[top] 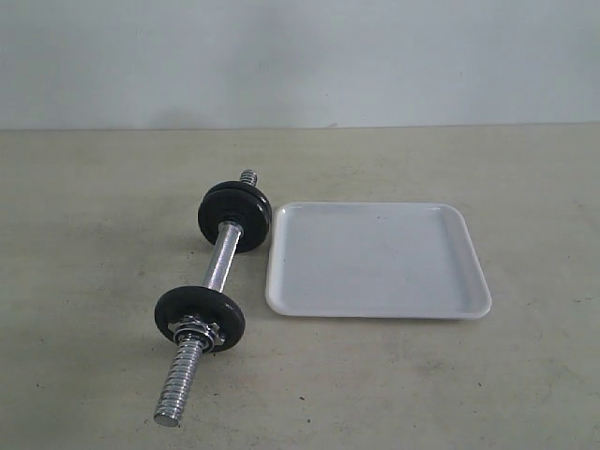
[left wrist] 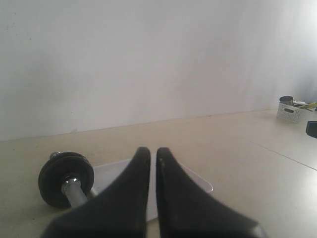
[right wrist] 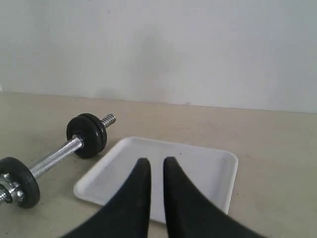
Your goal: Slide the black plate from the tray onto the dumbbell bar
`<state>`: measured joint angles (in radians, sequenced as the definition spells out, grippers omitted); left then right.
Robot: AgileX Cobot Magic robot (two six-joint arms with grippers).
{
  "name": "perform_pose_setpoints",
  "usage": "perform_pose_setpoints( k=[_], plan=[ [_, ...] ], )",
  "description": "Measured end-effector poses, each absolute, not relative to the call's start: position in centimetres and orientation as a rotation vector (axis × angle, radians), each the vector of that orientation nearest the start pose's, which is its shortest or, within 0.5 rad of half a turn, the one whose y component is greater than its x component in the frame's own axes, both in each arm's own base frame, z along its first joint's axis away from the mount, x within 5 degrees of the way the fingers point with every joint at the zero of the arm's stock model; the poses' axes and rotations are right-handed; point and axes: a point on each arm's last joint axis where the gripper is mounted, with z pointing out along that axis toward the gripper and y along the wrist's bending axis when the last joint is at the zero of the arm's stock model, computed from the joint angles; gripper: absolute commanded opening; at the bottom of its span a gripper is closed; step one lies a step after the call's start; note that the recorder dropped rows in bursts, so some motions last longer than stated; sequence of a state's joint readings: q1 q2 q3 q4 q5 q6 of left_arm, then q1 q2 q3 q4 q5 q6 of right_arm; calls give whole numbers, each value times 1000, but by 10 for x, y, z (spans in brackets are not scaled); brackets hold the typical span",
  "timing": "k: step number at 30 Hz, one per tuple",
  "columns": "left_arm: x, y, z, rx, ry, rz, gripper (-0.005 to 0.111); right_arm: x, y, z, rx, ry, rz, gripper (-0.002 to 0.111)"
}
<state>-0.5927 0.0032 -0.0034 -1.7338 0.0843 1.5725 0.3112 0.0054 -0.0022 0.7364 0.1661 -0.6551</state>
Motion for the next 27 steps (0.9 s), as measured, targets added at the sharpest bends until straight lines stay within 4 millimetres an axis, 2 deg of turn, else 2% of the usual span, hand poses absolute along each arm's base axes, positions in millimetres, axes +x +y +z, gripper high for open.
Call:
perform_pose_setpoints(
  k=[5, 15, 21, 27],
  plan=[
    [42, -38, 215, 389, 1455, -672, 4, 51, 26, 200, -268, 1624, 374, 8],
    [42, -38, 215, 389, 1455, -672, 4, 53, 18, 195, -273, 1663, 227, 8],
    [42, -38, 215, 389, 1455, -672, 4, 55, 9, 189, -172, 1747, 81, 8],
    [42, -38, 215, 389, 1455, -672, 4, 54, 7, 184, -87, 1807, 93, 8]
  ],
)
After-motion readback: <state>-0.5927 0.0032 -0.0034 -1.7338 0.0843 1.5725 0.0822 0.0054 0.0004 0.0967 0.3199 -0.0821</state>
